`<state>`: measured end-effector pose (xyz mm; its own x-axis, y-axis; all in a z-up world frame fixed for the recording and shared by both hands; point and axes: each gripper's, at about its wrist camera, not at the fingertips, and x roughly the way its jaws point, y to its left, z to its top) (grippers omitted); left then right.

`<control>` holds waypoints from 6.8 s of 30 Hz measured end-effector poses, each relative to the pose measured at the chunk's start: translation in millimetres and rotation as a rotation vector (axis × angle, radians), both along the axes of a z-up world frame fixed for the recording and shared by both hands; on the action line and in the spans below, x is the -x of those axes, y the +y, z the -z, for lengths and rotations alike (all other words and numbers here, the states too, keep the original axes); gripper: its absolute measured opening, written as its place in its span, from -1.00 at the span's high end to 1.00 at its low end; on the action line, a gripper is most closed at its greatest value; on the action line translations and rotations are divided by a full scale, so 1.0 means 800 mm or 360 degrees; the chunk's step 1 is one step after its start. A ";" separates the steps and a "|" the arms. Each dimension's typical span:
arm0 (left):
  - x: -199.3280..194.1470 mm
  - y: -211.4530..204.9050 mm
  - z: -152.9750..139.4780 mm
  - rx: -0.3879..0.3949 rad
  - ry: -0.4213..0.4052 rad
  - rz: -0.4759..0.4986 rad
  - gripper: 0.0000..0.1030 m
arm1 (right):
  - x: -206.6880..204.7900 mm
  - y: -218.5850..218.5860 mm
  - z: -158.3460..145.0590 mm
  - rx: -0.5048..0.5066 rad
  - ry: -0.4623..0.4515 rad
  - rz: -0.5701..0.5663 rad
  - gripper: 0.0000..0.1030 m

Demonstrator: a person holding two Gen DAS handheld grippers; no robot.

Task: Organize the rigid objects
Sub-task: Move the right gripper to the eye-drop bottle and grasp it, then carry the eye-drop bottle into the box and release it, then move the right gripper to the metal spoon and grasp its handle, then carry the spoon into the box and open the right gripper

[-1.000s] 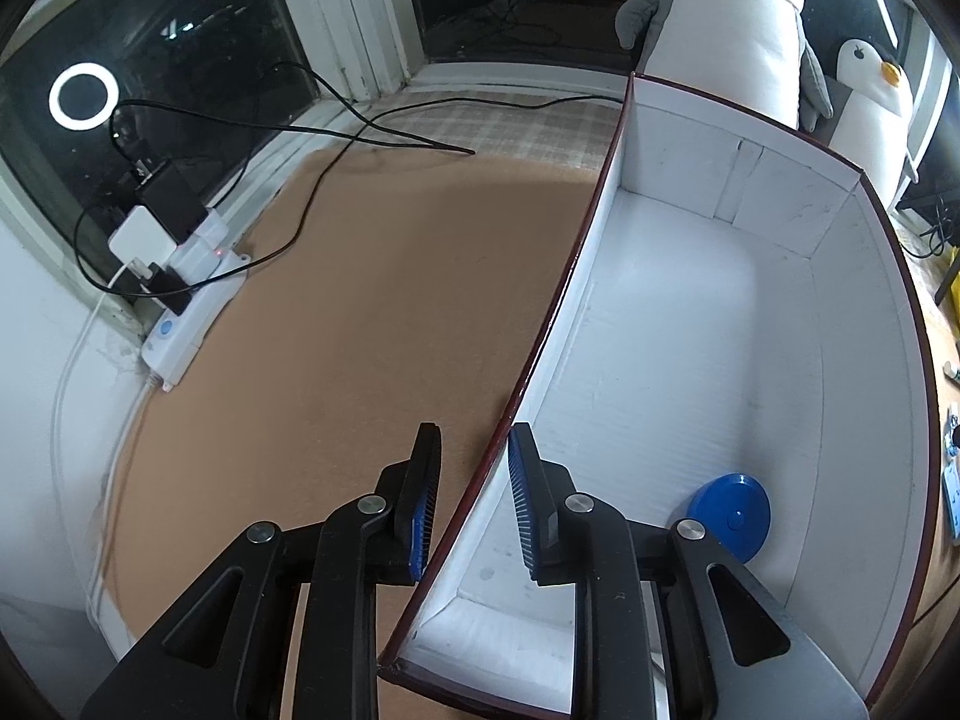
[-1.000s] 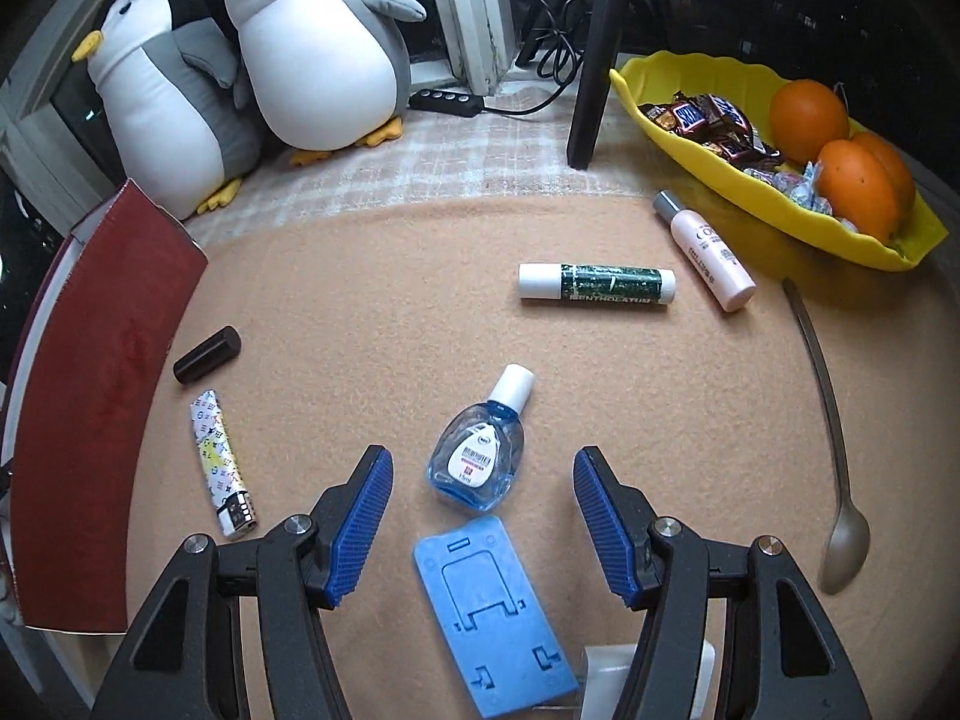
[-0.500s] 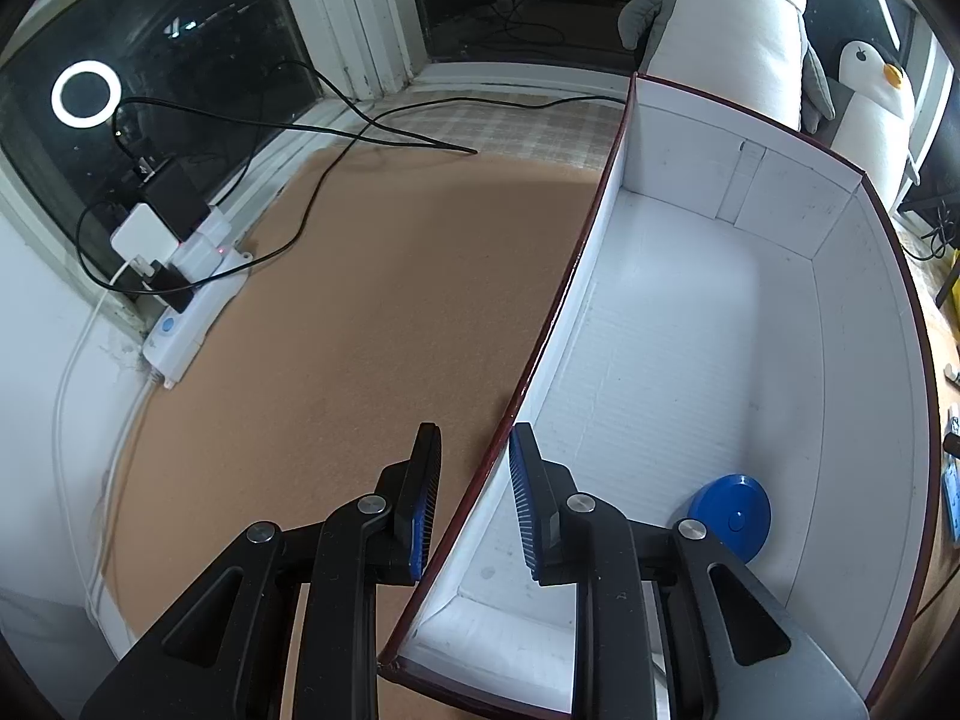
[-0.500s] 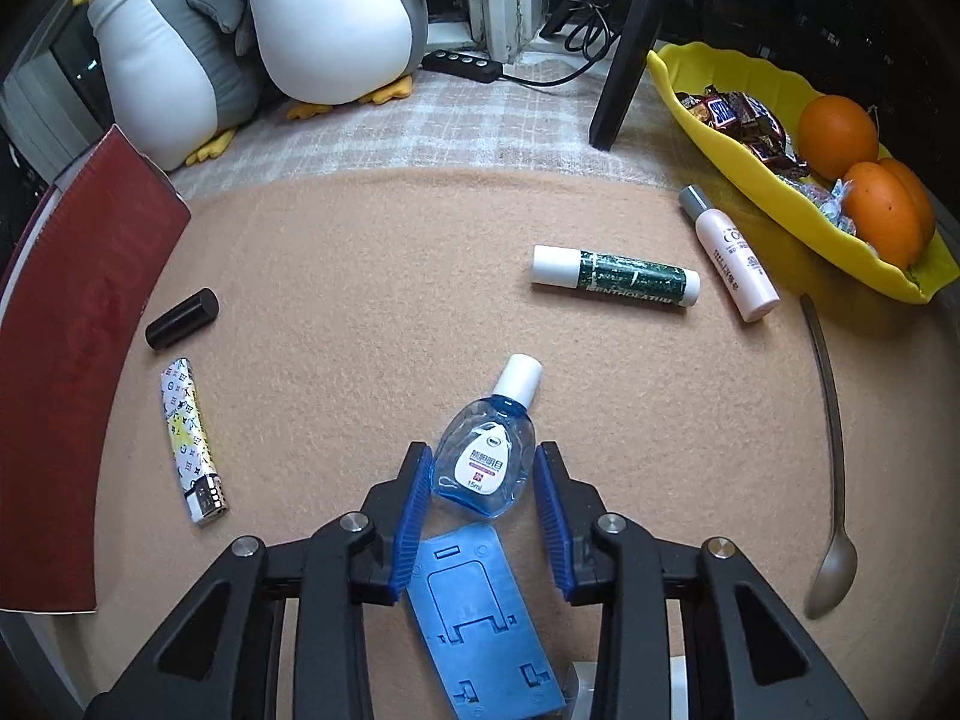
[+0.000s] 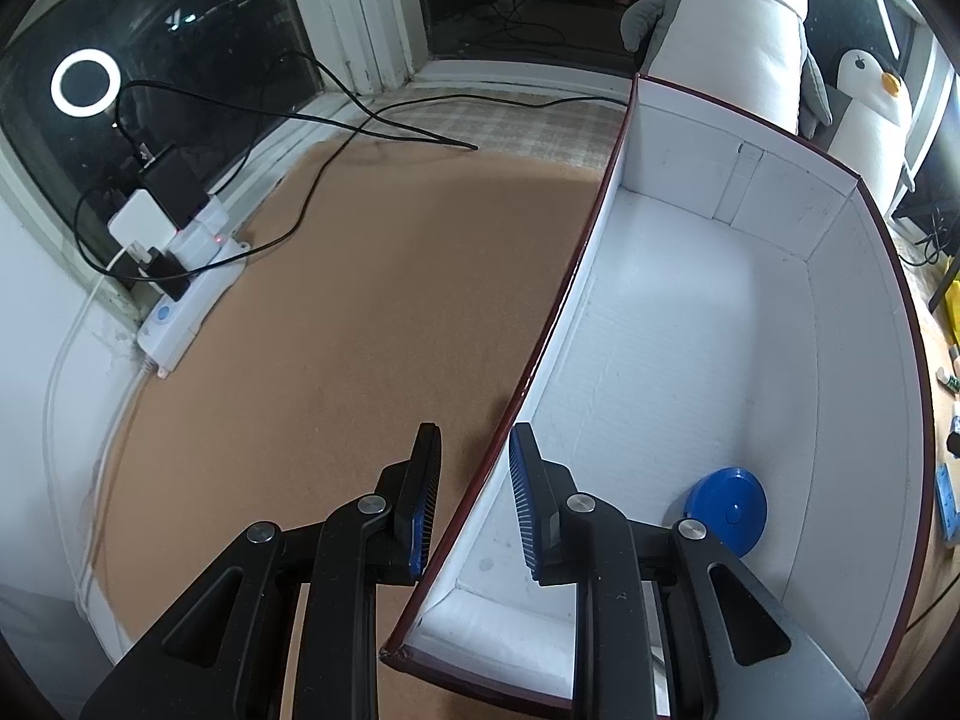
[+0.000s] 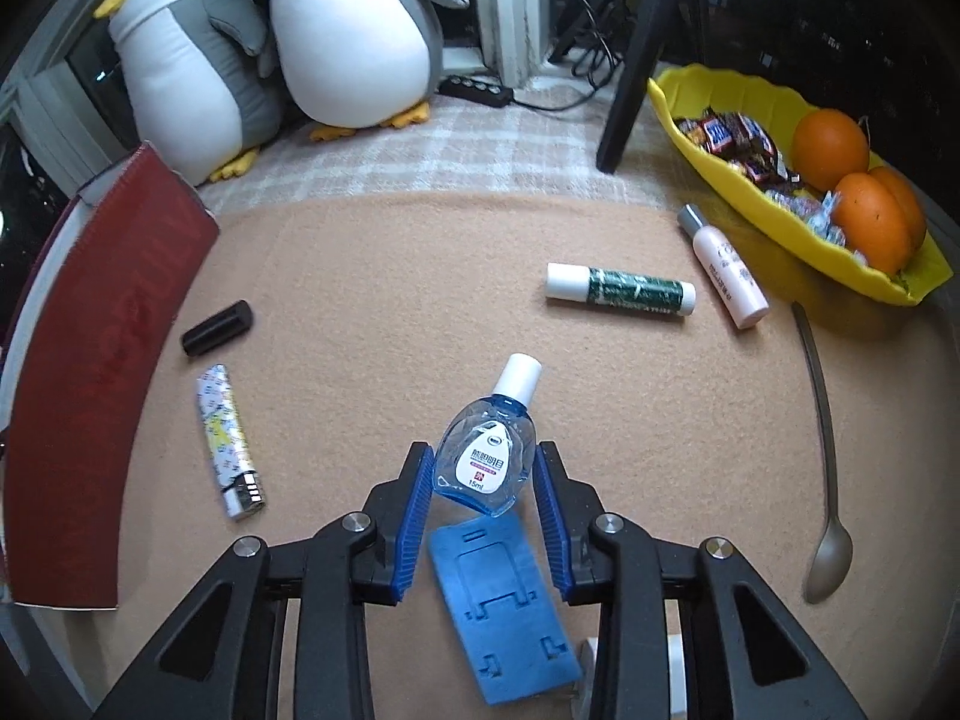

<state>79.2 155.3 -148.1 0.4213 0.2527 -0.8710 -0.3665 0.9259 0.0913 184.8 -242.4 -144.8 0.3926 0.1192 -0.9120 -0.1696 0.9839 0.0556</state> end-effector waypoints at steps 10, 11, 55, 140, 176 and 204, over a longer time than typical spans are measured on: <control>0.015 0.007 -0.003 0.0060 -0.0046 -0.0010 0.55 | 0.045 0.093 -0.079 -0.0104 -0.0197 -0.0283 0.40; 0.016 0.008 -0.003 0.0064 -0.0048 -0.0010 0.55 | 0.052 0.106 -0.086 -0.0113 -0.0216 -0.0324 0.40; 0.036 0.016 -0.008 0.0141 -0.0199 0.0074 0.72 | 0.063 0.376 -0.039 0.0054 -0.0158 -0.0839 0.40; 0.015 -0.002 -0.008 -0.0014 0.0002 -0.0014 0.60 | 0.002 -0.210 0.009 0.0018 0.0159 0.0318 0.36; 0.017 0.005 -0.004 0.0029 -0.0027 -0.0005 0.60 | 0.027 -0.149 -0.046 0.0033 0.0033 0.0149 0.87; 0.026 0.013 -0.002 0.0122 -0.0135 0.0035 0.68 | 0.053 0.242 -0.148 -0.0344 -0.0189 -0.0648 0.87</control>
